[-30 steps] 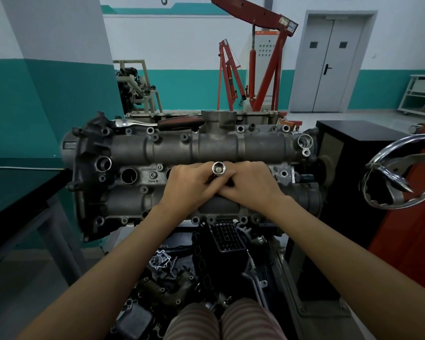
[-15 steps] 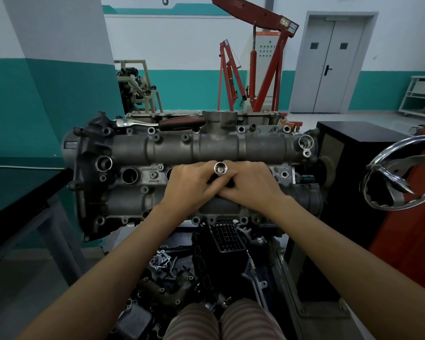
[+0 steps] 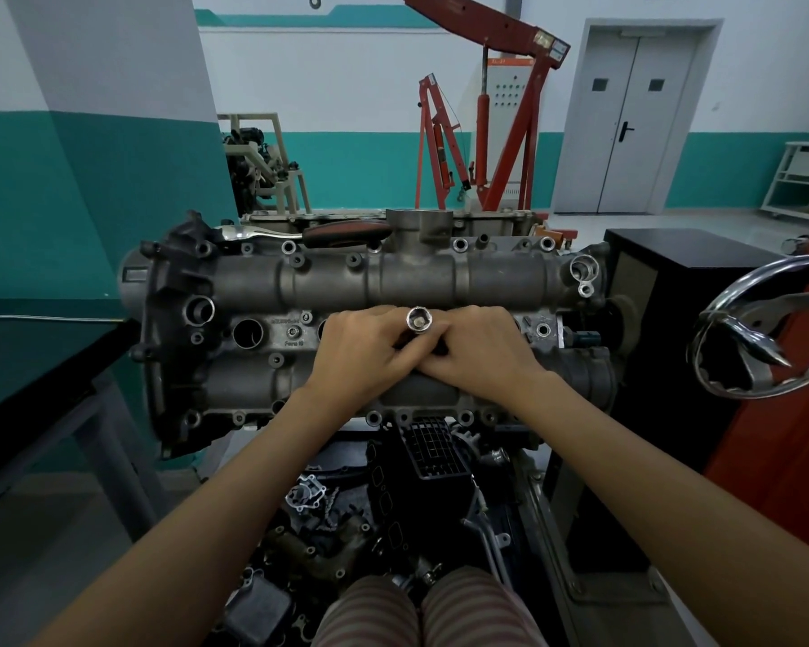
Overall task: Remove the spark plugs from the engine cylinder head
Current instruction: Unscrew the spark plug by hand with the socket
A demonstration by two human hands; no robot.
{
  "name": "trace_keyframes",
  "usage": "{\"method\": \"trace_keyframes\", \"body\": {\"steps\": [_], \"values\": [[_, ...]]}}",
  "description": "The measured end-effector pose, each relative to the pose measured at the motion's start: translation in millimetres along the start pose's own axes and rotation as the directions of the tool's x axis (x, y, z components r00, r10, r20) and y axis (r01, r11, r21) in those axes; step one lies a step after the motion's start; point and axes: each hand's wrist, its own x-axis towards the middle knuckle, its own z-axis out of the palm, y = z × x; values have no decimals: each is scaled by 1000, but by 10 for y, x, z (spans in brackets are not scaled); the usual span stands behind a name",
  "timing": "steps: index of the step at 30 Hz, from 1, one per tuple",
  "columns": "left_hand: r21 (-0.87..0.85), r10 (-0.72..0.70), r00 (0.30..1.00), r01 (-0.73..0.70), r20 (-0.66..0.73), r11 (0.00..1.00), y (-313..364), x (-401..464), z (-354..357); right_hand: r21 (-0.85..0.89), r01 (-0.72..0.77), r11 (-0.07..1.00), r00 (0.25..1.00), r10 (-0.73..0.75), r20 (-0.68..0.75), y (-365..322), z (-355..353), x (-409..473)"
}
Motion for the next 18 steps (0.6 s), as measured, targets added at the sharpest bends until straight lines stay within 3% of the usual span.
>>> {"method": "trace_keyframes", "body": {"steps": [8,14,18], "values": [[0,-33,998,33,55,999,36,0,-14,117,53,992,998,-51,-21,-38,-41,-10],[13,-20,1000,20,11,1000,-21,-8,0,-1,5,1000,1000,-5,-4,-1,0,-2],[0,-33,998,33,53,999,12,11,-11,18,34,999,999,-34,-5,6,2,-1]]}}
